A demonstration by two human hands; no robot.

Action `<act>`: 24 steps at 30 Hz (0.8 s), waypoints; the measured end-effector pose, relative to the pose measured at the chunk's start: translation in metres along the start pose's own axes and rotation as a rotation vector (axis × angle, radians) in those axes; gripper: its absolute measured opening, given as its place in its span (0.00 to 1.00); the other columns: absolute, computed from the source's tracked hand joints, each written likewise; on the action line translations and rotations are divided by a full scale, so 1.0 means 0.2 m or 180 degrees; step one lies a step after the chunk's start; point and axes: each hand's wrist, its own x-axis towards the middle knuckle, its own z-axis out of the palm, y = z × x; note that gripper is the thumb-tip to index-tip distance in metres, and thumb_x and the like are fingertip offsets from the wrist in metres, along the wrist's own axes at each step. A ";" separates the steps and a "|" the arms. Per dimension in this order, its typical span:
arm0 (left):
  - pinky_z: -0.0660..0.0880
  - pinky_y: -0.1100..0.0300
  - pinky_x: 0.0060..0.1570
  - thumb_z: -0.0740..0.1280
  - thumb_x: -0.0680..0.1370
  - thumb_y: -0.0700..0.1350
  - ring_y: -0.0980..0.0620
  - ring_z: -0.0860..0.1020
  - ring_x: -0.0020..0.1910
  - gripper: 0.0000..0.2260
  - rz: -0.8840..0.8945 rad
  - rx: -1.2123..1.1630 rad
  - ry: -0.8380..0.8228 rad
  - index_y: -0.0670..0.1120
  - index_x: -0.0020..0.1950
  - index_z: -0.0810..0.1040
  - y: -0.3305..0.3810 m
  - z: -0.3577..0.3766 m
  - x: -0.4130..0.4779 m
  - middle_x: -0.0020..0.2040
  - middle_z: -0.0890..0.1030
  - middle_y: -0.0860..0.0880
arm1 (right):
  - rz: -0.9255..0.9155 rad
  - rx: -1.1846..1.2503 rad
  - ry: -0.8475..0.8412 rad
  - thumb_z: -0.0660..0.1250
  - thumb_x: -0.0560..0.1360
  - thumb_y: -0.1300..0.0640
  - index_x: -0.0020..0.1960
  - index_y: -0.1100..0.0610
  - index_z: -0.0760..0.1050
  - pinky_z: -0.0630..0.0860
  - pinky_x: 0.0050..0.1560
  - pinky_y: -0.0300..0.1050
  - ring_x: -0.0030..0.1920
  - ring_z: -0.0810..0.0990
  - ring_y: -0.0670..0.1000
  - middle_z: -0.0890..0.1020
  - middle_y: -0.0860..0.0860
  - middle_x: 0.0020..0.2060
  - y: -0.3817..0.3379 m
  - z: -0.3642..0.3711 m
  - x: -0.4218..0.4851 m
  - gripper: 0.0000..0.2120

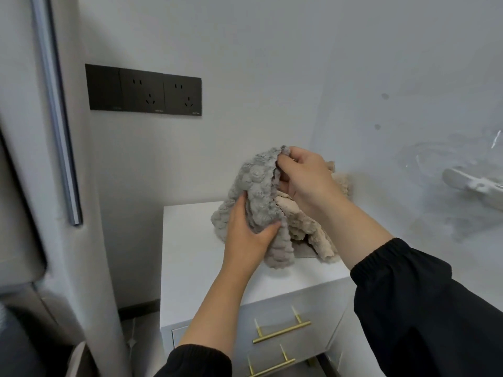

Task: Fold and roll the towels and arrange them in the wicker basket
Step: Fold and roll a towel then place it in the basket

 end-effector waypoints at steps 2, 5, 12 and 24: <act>0.71 0.51 0.64 0.71 0.73 0.47 0.55 0.73 0.62 0.22 0.0163 0.0103 0.0231 0.51 0.66 0.73 0.01 -0.02 0.01 0.62 0.76 0.53 | -0.0077 -0.0061 -0.0225 0.60 0.80 0.62 0.52 0.68 0.75 0.79 0.53 0.57 0.45 0.82 0.59 0.81 0.63 0.45 0.02 -0.01 -0.02 0.09; 0.70 0.64 0.61 0.65 0.77 0.42 0.55 0.74 0.59 0.11 0.0128 0.0326 0.0652 0.47 0.59 0.78 0.01 -0.08 0.01 0.60 0.76 0.52 | -0.0786 -0.1638 -0.0084 0.61 0.79 0.49 0.58 0.61 0.75 0.74 0.58 0.54 0.54 0.79 0.54 0.81 0.56 0.52 0.13 -0.09 -0.02 0.17; 0.70 0.62 0.38 0.62 0.77 0.44 0.55 0.75 0.40 0.04 -0.0469 -0.0194 0.1752 0.45 0.48 0.75 0.02 -0.17 0.05 0.41 0.77 0.51 | -0.1095 -0.5272 -0.0439 0.60 0.71 0.30 0.78 0.47 0.40 0.32 0.70 0.64 0.76 0.34 0.59 0.38 0.57 0.77 0.75 -0.34 0.05 0.46; 0.72 0.55 0.53 0.61 0.79 0.46 0.54 0.76 0.47 0.07 -0.1220 -0.0313 0.1130 0.52 0.57 0.70 -0.14 -0.05 0.11 0.47 0.76 0.58 | -0.0644 -0.5891 -0.0037 0.50 0.80 0.41 0.77 0.50 0.34 0.37 0.70 0.67 0.76 0.36 0.58 0.36 0.57 0.76 1.13 -0.40 0.46 0.35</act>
